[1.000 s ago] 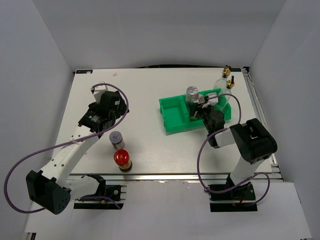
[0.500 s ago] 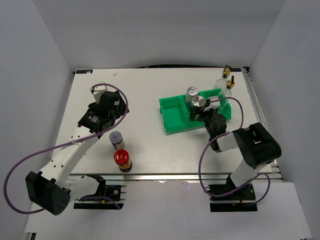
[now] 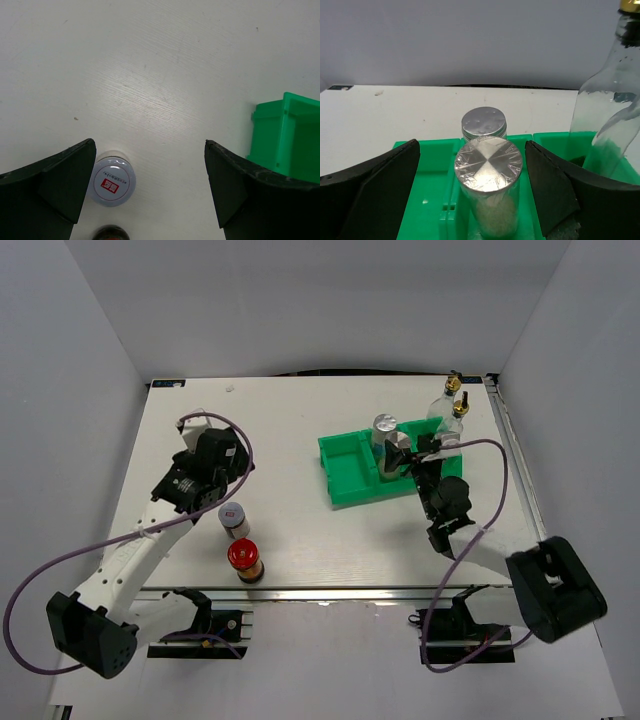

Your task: Organize the condiment bottles

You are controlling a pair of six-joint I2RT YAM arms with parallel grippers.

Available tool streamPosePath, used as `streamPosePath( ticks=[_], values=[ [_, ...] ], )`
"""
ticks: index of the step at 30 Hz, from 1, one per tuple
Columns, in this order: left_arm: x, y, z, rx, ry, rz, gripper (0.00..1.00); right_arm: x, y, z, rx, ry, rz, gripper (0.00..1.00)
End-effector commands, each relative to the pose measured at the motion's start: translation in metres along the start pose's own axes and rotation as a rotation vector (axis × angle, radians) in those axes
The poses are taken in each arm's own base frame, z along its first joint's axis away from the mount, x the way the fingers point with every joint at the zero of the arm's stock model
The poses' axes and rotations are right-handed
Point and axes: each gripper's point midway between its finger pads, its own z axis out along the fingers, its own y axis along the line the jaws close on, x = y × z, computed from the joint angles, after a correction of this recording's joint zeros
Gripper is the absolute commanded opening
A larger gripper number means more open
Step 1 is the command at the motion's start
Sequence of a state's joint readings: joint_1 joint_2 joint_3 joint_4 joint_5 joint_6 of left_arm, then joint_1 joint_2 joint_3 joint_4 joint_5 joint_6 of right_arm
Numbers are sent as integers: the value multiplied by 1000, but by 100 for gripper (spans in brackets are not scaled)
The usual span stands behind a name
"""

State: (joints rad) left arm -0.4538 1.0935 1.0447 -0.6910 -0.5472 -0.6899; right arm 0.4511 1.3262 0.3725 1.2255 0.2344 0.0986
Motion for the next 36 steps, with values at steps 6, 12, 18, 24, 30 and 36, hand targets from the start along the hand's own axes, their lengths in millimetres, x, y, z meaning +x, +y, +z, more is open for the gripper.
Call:
streamPosePath(
  ticks=[6,12,18,24,30,36],
  values=[
    [9,26,4,-103,-16,7,98,1,10,-41,118,253,95,89],
    [10,31,11,-123,-7,-6,98,2,127,-99,-428,495,-84,89],
    [7,44,8,-122,-7,-24,98,-1,255,-175,-1067,472,-282,90],
    [14,44,5,-87,10,-41,98,11,330,-203,-1275,464,-302,89],
    [19,49,2,-100,36,-30,98,19,373,-185,-1194,432,-245,89],
    [11,50,-4,-100,20,-31,98,32,408,-177,-1207,437,-188,89]
  ],
)
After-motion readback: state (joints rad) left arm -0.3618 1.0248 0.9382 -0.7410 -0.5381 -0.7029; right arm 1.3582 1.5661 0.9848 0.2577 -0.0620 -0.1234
